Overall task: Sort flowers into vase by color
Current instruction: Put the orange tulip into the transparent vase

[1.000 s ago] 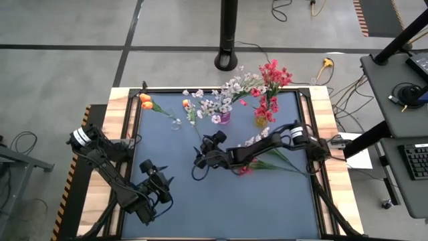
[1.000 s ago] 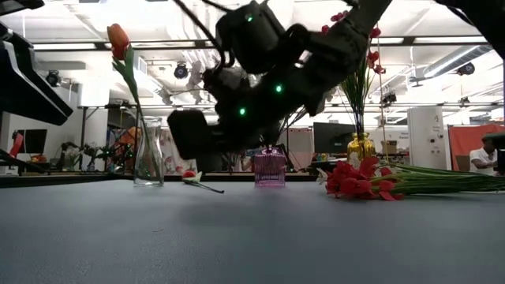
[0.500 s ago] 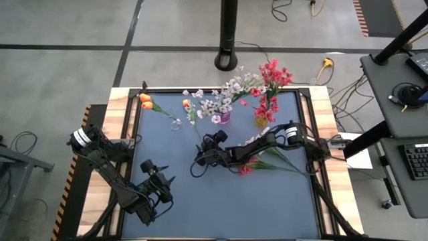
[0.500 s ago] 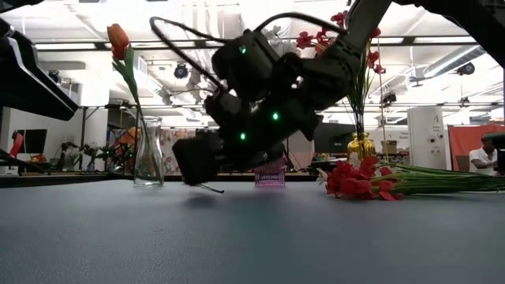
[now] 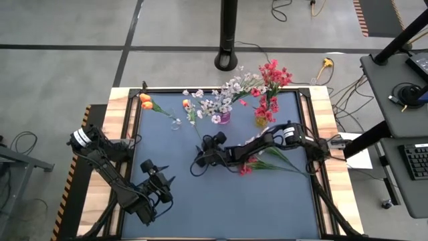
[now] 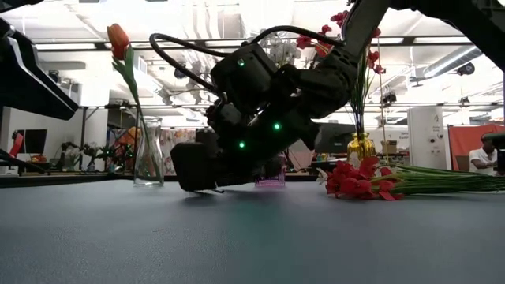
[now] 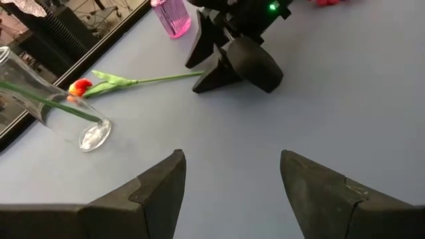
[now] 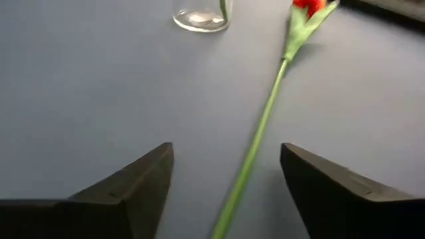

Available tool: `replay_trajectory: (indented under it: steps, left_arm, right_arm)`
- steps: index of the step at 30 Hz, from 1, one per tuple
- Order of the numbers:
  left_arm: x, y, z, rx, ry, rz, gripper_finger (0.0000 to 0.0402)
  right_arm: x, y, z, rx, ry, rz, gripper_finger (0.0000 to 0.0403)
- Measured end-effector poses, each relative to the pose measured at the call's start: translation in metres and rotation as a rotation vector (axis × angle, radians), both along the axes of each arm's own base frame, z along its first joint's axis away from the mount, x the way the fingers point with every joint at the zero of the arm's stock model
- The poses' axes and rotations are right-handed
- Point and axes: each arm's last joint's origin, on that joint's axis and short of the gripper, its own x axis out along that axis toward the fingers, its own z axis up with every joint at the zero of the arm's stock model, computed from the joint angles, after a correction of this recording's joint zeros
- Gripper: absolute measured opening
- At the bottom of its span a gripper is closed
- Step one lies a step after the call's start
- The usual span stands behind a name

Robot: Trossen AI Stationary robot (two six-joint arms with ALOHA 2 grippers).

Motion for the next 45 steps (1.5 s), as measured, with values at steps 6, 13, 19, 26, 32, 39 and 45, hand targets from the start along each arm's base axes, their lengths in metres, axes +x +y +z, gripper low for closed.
replay_trajectory:
  steps: [6,13,19,26,32,39,45]
  left_arm:
    - [0.0,0.0,0.0,0.0,0.0,0.0,0.0227]
    - [0.0,0.0,0.0,0.0,0.0,0.0,0.0227]
    - [0.001,-0.001,0.0,-0.008,-0.006,0.001,0.0227]
    - [0.003,-0.003,0.004,-0.012,-0.007,-0.008,0.0227]
    - [0.003,-0.003,0.005,0.013,-0.041,-0.017,0.0227]
    - [0.005,-0.004,0.004,0.0,-0.049,-0.016,0.0227]
    - [0.005,-0.004,0.004,-0.005,-0.052,-0.017,0.0227]
  right_arm:
    - [-0.001,-0.008,-0.002,0.077,-0.013,-0.023,0.0166]
    - [-0.001,-0.008,-0.002,0.077,-0.007,-0.025,0.0077]
    - [-0.002,-0.007,0.0,0.07,0.0,-0.013,0.0026]
    - [-0.008,0.003,0.019,0.058,0.086,0.034,0.001]
    - [-0.023,0.018,0.041,0.08,0.193,0.034,0.001]
    - [-0.04,0.043,0.064,0.17,0.276,0.115,0.0009]
    - [-0.055,0.061,0.071,0.268,0.36,0.167,0.001]
